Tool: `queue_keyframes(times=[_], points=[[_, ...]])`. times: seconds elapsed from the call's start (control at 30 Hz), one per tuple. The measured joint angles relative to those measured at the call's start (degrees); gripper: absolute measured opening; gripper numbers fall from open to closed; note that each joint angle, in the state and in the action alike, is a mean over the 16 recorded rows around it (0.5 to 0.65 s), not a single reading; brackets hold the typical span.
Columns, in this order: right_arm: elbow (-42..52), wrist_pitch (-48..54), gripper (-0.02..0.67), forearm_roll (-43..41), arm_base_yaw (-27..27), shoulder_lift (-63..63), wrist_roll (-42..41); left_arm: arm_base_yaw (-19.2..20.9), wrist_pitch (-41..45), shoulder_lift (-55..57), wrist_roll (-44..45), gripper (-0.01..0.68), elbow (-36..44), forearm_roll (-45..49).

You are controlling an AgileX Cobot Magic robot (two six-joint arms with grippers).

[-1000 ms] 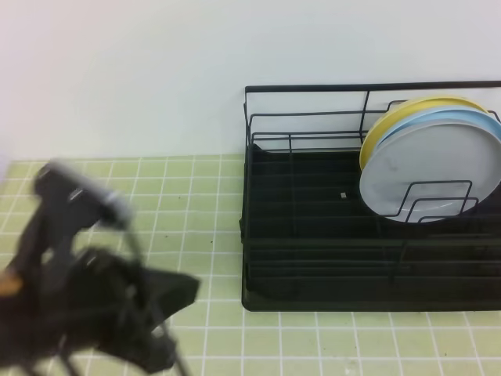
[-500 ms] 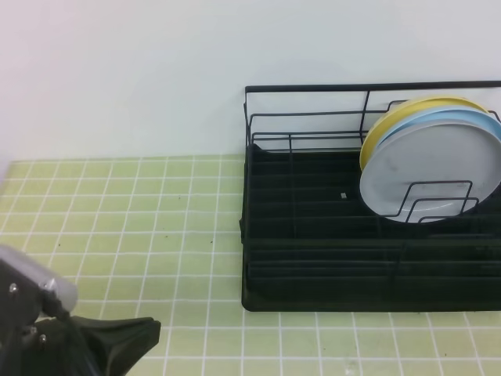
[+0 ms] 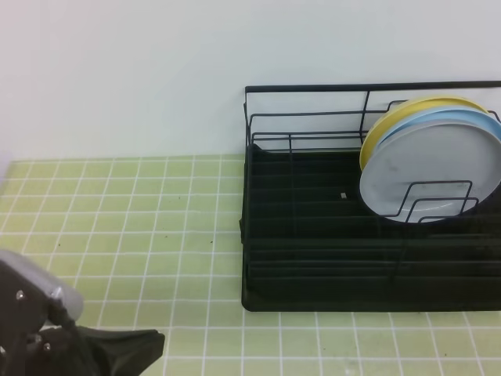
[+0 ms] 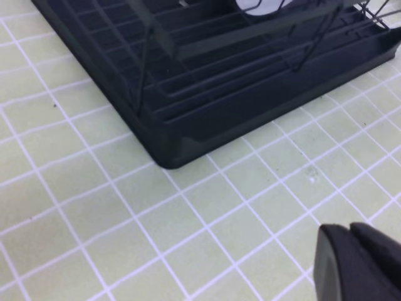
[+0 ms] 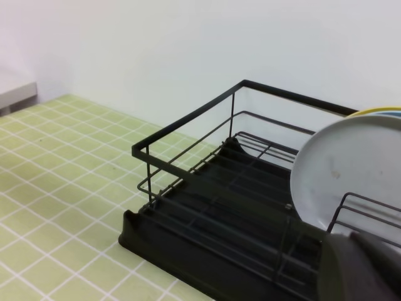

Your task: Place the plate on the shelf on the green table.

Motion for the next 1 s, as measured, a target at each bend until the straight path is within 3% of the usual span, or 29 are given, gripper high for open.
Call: queue_keyframes(times=[0.3, 0.6, 0.77, 1.0], points=[[0.00, 0.02, 0.000, 0.00, 0.00, 0.00, 0.00, 0.00, -1.50, 0.04, 0.00, -0.002, 0.07, -0.89], [0.00, 0.02, 0.000, 0.00, 0.00, 0.00, 0.00, 1.23, -9.91, -1.40, -2.85, -0.002, 0.34, 1.80], [0.00, 0.02, 0.000, 0.00, 0.00, 0.00, 0.01, 4.07, -14.26, -4.54, -9.98, -0.002, 2.03, 9.22], [0.00, 0.02, 0.000, 0.00, 0.00, 0.00, 0.05, 10.64, -16.55, -13.82, -28.03, -0.002, 8.50, 24.44]])
